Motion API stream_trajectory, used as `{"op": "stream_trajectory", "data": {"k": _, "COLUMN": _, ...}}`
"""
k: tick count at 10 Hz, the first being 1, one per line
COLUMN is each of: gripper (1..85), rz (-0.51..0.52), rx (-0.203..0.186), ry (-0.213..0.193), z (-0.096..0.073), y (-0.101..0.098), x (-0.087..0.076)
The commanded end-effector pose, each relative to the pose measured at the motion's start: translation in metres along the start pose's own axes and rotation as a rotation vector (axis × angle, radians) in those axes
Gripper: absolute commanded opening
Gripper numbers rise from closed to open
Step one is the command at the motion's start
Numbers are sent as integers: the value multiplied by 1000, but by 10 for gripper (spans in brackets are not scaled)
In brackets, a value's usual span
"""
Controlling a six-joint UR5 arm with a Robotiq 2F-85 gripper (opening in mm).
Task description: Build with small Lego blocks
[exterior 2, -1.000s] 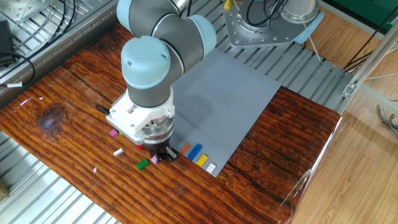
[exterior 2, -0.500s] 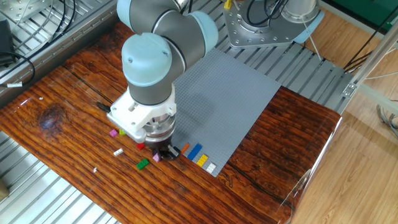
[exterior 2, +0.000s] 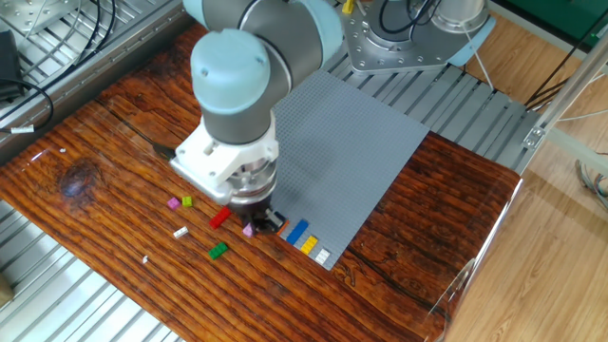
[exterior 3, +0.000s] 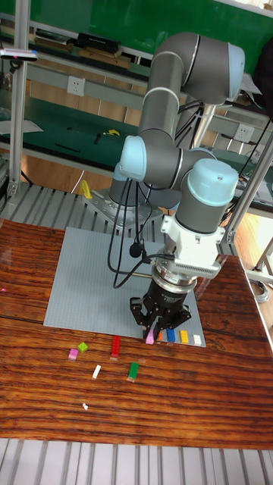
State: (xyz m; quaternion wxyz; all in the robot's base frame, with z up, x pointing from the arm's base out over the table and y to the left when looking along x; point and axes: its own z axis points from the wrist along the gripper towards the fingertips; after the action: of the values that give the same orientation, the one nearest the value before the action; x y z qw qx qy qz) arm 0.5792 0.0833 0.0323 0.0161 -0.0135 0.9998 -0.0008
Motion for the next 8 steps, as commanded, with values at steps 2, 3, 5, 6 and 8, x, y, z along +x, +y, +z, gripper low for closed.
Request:
{"op": "stream_trajectory", "data": {"k": 2, "gripper": 137, "rz": 2, "rx": -28, "ry": -22, "z": 13, "y": 6, "x": 23}}
{"op": "stream_trajectory", "data": {"k": 3, "gripper": 137, "rz": 2, "rx": -26, "ry": -23, "z": 18, "y": 7, "x": 26}}
{"op": "stream_trajectory", "data": {"k": 5, "gripper": 137, "rz": 1, "rx": -26, "ry": -18, "z": 21, "y": 8, "x": 31}}
{"op": "stream_trajectory", "data": {"k": 6, "gripper": 137, "rz": 2, "rx": -26, "ry": -15, "z": 20, "y": 8, "x": 33}}
{"op": "stream_trajectory", "data": {"k": 8, "gripper": 137, "rz": 12, "rx": -30, "ry": -6, "z": 20, "y": 9, "x": 35}}
